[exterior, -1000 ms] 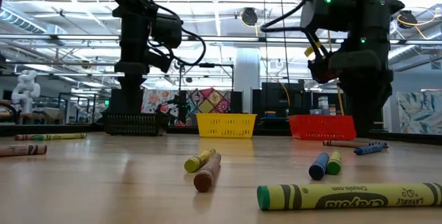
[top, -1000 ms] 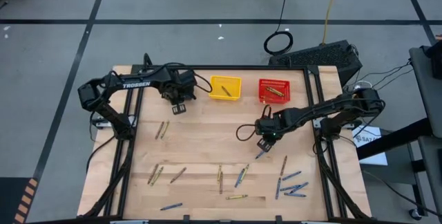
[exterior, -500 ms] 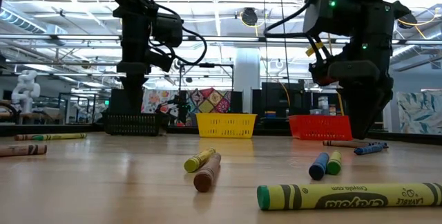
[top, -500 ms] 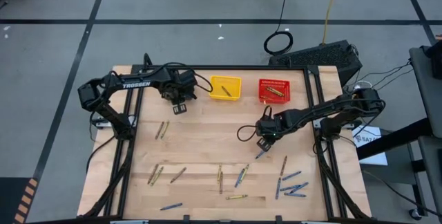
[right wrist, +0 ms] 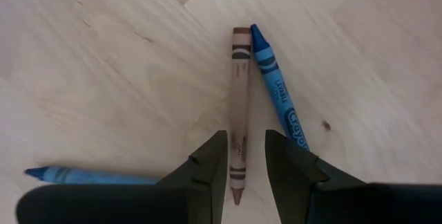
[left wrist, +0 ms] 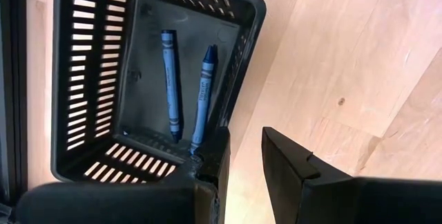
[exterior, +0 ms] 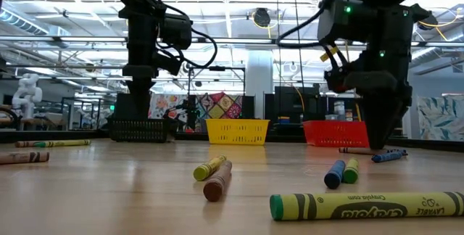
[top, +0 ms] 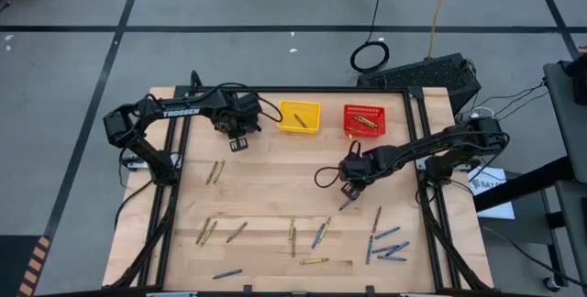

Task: Sort crayons
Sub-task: Put the brown crayon into the yellow bin

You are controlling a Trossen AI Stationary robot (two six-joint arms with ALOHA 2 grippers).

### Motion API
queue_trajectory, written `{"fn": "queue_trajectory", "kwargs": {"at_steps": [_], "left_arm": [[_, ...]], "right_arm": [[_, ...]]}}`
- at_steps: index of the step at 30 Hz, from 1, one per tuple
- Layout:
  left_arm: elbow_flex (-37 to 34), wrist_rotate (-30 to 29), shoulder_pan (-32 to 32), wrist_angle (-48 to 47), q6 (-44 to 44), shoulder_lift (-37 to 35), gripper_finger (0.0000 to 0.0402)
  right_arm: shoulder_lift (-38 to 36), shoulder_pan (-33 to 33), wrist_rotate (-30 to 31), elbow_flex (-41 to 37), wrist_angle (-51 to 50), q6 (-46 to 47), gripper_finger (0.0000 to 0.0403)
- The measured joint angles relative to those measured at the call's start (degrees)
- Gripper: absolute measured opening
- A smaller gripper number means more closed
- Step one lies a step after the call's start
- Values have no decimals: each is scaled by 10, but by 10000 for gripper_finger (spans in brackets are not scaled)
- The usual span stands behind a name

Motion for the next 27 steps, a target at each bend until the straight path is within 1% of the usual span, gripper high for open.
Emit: {"fn": "queue_trajectory", "kwargs": {"at_steps": [5,13,16,22,27], "left_arm": [[0,0,0,0,0,0,77],[0,0,0,1,0,0,77],[0,0,0,1,0,0,77],[0,0,0,1,1,0,77],[0,0,0,1,1,0,77]], "right_arm": [[16,0,0,0,7,-2,86],[21,0,0,1,10,12,83],[36,0,-2,2,10,13,65],[68,0,-23,3,6,1,10],[68,0,-27,2,4,0,7]]}}
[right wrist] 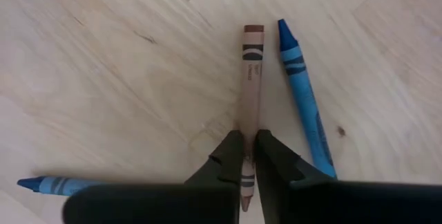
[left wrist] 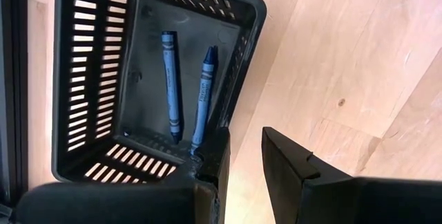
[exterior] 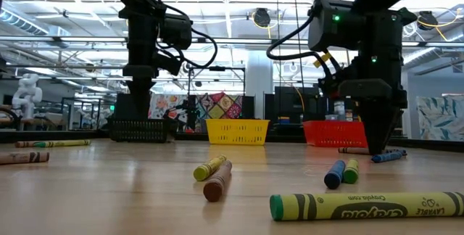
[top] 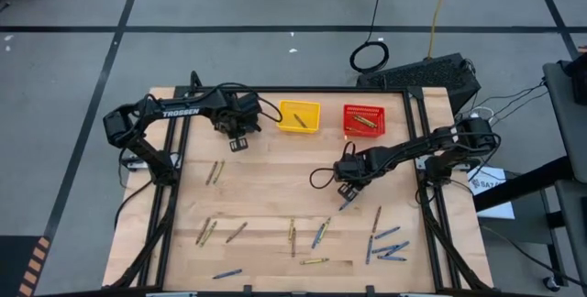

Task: Sort crayons
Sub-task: Put the brown crayon into the yellow bin

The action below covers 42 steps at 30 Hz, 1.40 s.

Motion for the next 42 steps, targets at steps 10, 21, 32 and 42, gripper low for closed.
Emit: {"fn": "queue_trajectory", "kwargs": {"at_steps": [10,21,32,42], "left_arm": [[0,0,0,10,0,0,77],[0,0,0,13,1,0,77],[0,0,0,16,1,0,77],[0,0,0,15,1,0,77]], "right_arm": [[-44,0,9,-2,22,1,1],[-63,-1,14,27,68,-29,0],[-64,-58,58,74,155,-123,0],[-61,-134,59,80,281,-186,0]]}}
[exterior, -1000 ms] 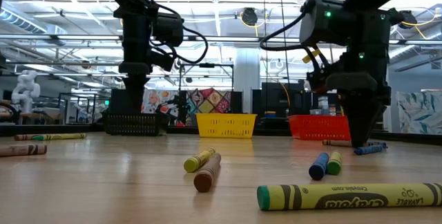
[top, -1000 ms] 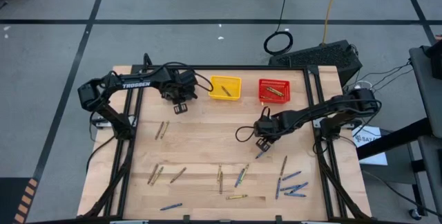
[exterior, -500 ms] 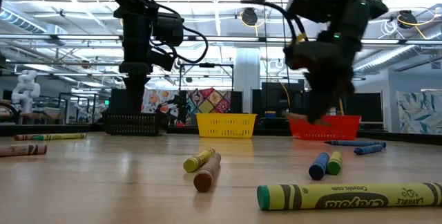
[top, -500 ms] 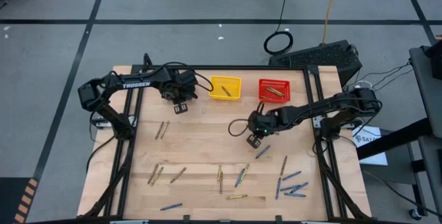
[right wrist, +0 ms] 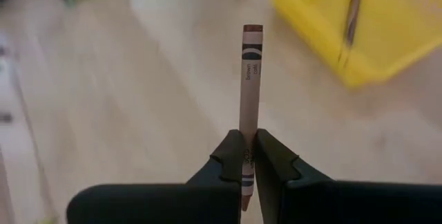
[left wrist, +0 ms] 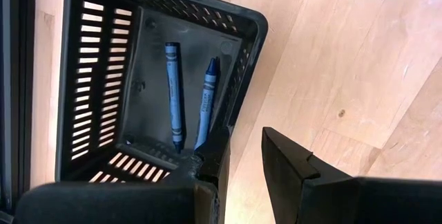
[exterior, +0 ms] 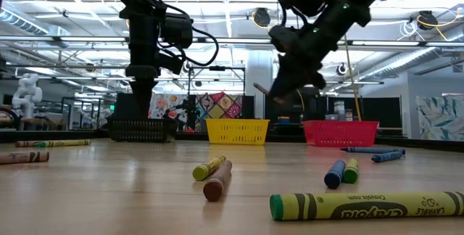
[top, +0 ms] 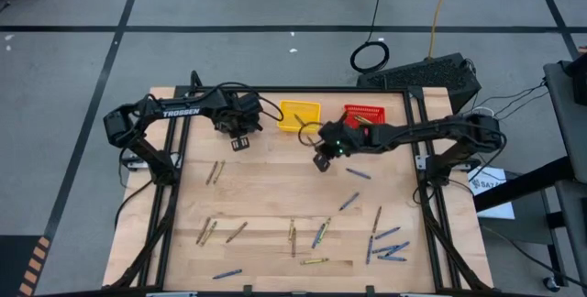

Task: Sort crayons
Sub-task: Put the brown crayon into the yellow bin

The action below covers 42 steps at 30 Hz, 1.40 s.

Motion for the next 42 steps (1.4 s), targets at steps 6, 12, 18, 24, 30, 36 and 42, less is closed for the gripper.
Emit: {"fn": "queue_trajectory", "kwargs": {"at_steps": [6,12,18,24,30,36,42], "left_arm": [[0,0,0,0,0,0,77],[0,0,0,0,0,0,77],[0,0,0,-1,0,0,77],[0,0,0,-2,1,0,77],[0,0,0,2,3,0,77],[0,0,0,13,0,0,77],[0,0,0,13,0,0,77]], "right_arm": [[17,-54,0,0,75,-38,0],[77,-104,-20,34,96,-67,0],[146,-128,-33,117,66,-114,0],[188,-141,-33,199,-16,-147,0],[218,-157,-47,243,-108,-164,0],[254,-166,-64,243,-114,-177,10],[256,-166,-63,243,-106,-192,23]]}}
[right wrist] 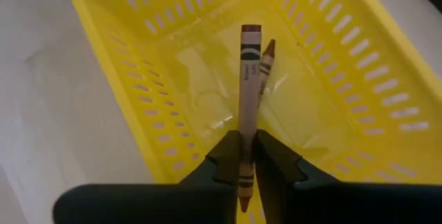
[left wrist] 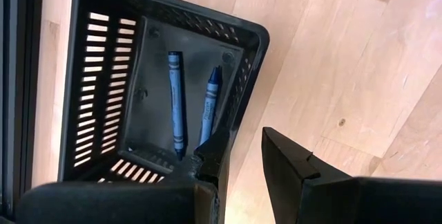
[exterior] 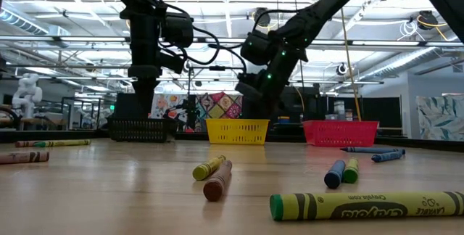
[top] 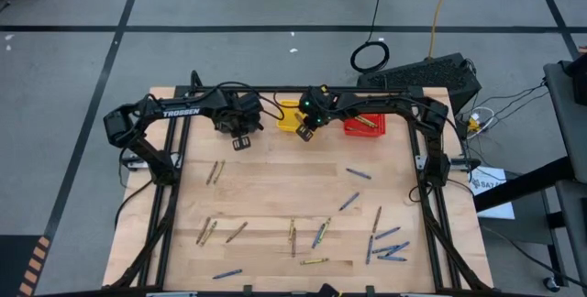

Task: Sort crayons
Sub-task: Put the brown crayon into the yellow bin, then put the green crayon into the red bin

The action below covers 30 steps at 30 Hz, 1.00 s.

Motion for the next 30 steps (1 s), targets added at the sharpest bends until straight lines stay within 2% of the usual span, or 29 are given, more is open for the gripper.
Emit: {"fn": "queue_trajectory", "kwargs": {"at_steps": [11,18,24,30], "left_arm": [[0,0,0,5,0,0,77],[0,0,0,67,0,0,77],[0,0,0,104,3,0,77],[0,0,0,99,-1,0,77]], "right_arm": [[-3,0,0,0,17,-13,61],[-11,0,0,0,7,-13,78],[-70,4,0,0,-23,-13,82],[-153,19,0,0,-85,-12,82]]}}
